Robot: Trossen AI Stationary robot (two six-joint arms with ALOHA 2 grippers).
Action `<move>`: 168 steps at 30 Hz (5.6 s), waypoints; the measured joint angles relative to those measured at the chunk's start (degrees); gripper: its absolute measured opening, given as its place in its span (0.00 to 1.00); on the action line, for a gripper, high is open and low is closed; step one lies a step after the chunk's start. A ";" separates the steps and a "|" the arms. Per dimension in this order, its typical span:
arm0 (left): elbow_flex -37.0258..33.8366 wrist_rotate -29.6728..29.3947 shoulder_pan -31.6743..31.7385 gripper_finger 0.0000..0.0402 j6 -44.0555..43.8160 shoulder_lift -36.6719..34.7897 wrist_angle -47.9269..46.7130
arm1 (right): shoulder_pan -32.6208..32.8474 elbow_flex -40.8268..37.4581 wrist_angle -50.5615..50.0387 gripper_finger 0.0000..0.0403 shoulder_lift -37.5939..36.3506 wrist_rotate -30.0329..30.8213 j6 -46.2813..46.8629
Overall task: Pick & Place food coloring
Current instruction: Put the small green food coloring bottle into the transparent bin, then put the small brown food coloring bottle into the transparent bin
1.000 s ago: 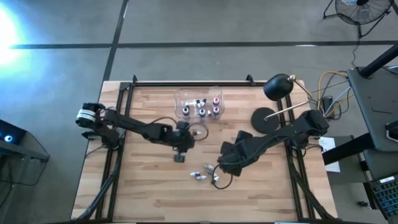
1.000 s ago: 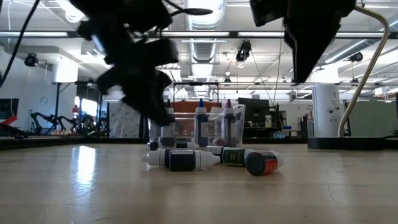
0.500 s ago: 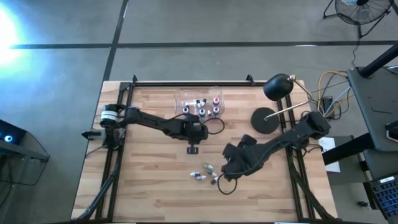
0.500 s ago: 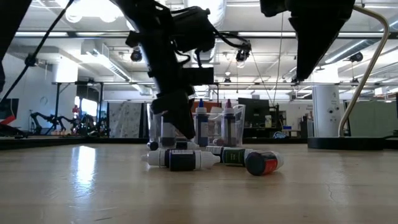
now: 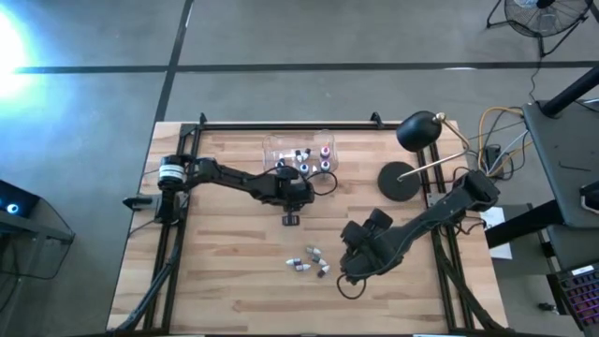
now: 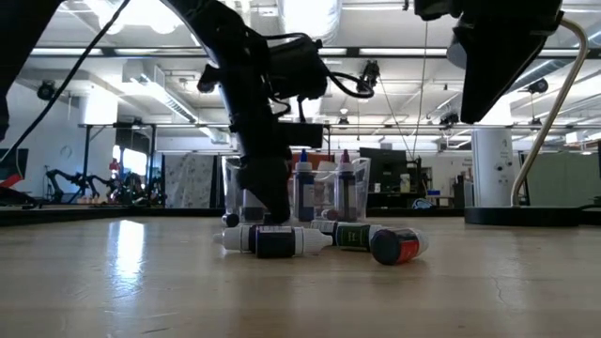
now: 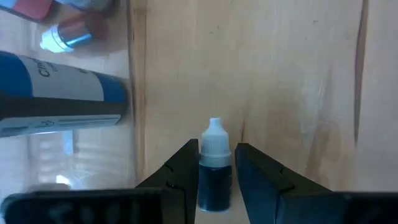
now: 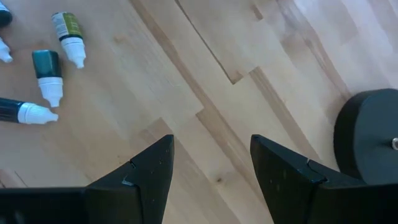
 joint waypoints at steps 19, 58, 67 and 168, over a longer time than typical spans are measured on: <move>0.27 2.43 0.00 0.16 -6.68 0.79 -1.85 | -0.44 -1.49 -0.11 0.51 -0.37 2.06 -0.87; -0.70 16.92 -6.35 0.41 -6.17 -22.88 -14.56 | -0.81 -3.68 0.07 0.51 -2.60 9.01 -8.41; -16.20 7.24 -15.34 0.41 -26.40 -24.11 -8.40 | -0.81 -4.86 1.59 0.51 -2.60 2.72 -9.48; -22.81 -3.28 -6.21 0.41 -0.49 -23.32 2.61 | -2.80 -9.79 6.33 0.51 -2.54 5.99 -2.81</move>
